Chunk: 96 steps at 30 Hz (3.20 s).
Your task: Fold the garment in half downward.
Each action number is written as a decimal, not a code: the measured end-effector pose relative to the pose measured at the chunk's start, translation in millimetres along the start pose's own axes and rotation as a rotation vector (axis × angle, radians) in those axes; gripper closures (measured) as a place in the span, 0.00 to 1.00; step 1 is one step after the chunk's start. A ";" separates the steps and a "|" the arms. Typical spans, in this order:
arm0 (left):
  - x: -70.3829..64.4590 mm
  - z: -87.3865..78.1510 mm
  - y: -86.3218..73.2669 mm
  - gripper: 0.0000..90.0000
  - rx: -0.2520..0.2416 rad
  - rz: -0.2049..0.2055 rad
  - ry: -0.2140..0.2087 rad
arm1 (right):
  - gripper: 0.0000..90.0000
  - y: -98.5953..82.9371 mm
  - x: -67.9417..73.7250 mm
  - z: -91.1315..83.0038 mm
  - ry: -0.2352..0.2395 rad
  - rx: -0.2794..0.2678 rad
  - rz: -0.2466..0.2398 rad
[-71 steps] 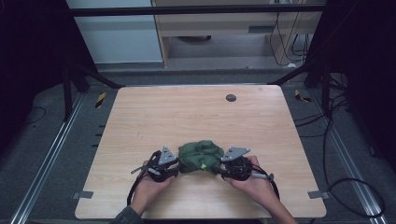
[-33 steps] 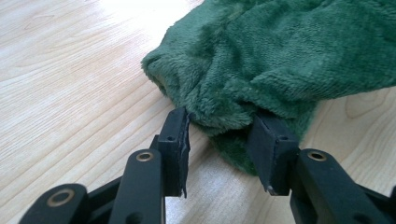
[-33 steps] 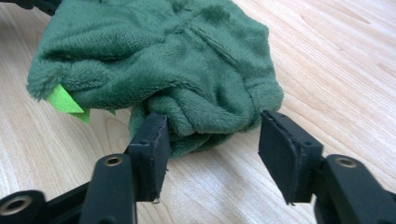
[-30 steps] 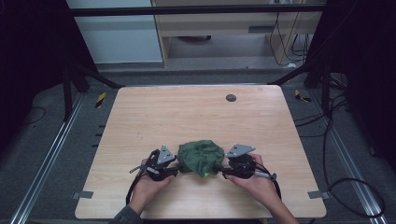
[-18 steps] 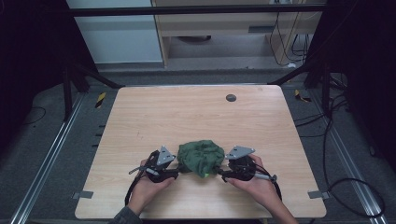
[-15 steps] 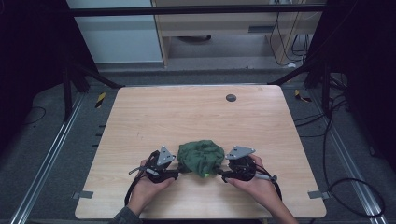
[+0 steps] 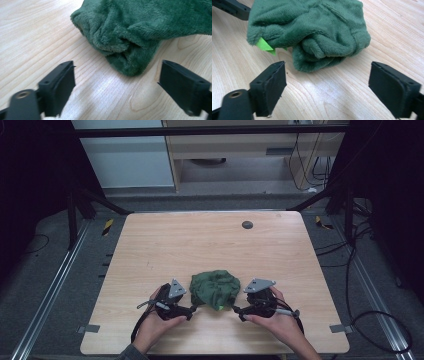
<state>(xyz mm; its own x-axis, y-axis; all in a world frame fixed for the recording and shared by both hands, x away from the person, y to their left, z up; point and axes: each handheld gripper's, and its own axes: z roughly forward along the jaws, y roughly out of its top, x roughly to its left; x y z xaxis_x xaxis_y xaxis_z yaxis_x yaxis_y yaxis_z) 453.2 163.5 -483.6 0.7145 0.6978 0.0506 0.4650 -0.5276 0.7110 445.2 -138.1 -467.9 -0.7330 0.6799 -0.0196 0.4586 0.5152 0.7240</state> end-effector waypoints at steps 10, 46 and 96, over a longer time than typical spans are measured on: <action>6.9 -8.0 -6.7 0.05 0.001 0.021 -0.030 | 0.08 -7.6 -7.5 -10.7 0.006 -0.019 0.005; 64.6 -25.4 -36.0 0.06 0.061 -0.037 0.068 | 0.09 -46.9 -64.7 -27.0 -0.081 0.027 0.137; 134.1 14.8 -25.3 0.03 0.028 -0.169 0.130 | 0.10 -32.4 -136.9 24.5 -0.263 0.016 0.338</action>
<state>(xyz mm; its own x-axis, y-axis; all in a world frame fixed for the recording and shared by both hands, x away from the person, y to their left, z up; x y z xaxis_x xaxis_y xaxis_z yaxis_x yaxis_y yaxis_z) 545.0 263.2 -505.2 0.5525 0.8332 0.0237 0.5878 -0.4096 0.6977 542.9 -235.1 -505.6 -0.3881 0.9207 0.0405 0.6605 0.2473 0.7089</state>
